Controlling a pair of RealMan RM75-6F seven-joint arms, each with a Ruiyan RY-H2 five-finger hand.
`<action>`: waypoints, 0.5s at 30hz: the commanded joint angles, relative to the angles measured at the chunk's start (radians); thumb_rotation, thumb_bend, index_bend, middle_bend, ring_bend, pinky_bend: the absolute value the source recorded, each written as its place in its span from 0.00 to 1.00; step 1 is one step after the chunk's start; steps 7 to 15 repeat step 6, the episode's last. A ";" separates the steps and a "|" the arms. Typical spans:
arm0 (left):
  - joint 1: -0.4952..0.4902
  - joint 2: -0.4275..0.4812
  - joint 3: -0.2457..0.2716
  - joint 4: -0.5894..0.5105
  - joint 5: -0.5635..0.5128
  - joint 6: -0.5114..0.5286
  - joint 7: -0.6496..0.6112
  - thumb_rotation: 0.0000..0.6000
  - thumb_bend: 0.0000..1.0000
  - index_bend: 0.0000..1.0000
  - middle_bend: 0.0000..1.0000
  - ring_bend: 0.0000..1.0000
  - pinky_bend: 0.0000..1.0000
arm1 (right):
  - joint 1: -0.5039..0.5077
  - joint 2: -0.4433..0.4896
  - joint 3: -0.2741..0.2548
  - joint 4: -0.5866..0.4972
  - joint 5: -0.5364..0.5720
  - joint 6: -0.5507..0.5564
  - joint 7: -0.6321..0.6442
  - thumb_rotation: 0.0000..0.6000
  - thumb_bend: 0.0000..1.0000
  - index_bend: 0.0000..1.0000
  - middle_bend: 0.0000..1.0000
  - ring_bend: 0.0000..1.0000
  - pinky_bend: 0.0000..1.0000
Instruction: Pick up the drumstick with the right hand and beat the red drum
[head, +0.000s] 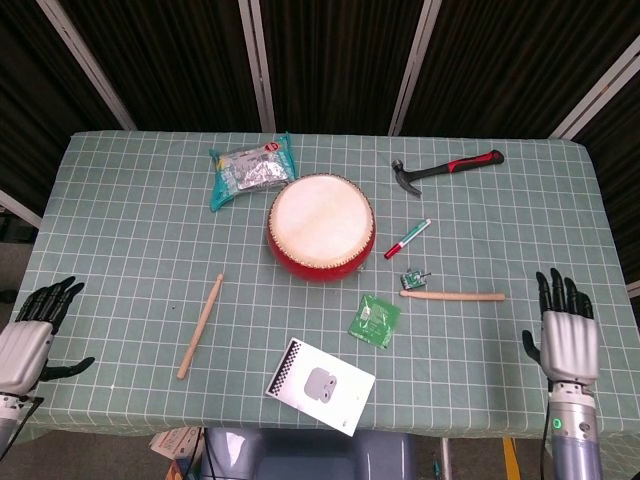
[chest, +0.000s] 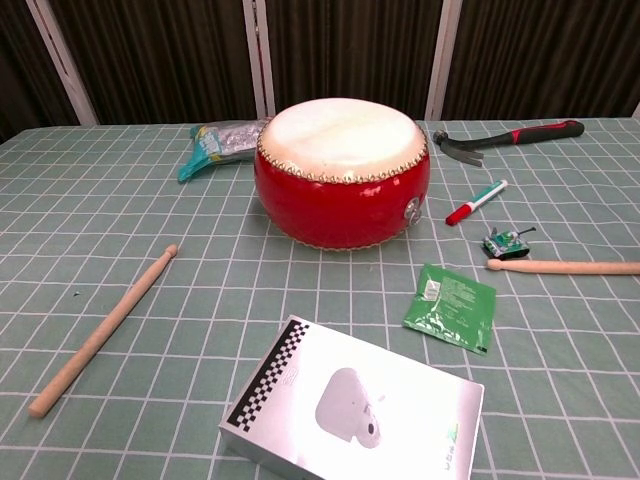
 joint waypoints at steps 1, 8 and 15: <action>0.017 -0.043 -0.014 0.057 0.031 0.058 0.006 1.00 0.00 0.00 0.00 0.00 0.00 | -0.138 0.078 -0.086 0.104 -0.236 0.118 0.248 1.00 0.32 0.00 0.00 0.03 0.09; 0.018 -0.065 -0.022 0.096 0.051 0.084 -0.004 1.00 0.00 0.00 0.00 0.00 0.00 | -0.158 0.059 -0.068 0.169 -0.274 0.116 0.329 1.00 0.32 0.00 0.00 0.03 0.09; 0.018 -0.065 -0.022 0.096 0.051 0.084 -0.004 1.00 0.00 0.00 0.00 0.00 0.00 | -0.158 0.059 -0.068 0.169 -0.274 0.116 0.329 1.00 0.32 0.00 0.00 0.03 0.09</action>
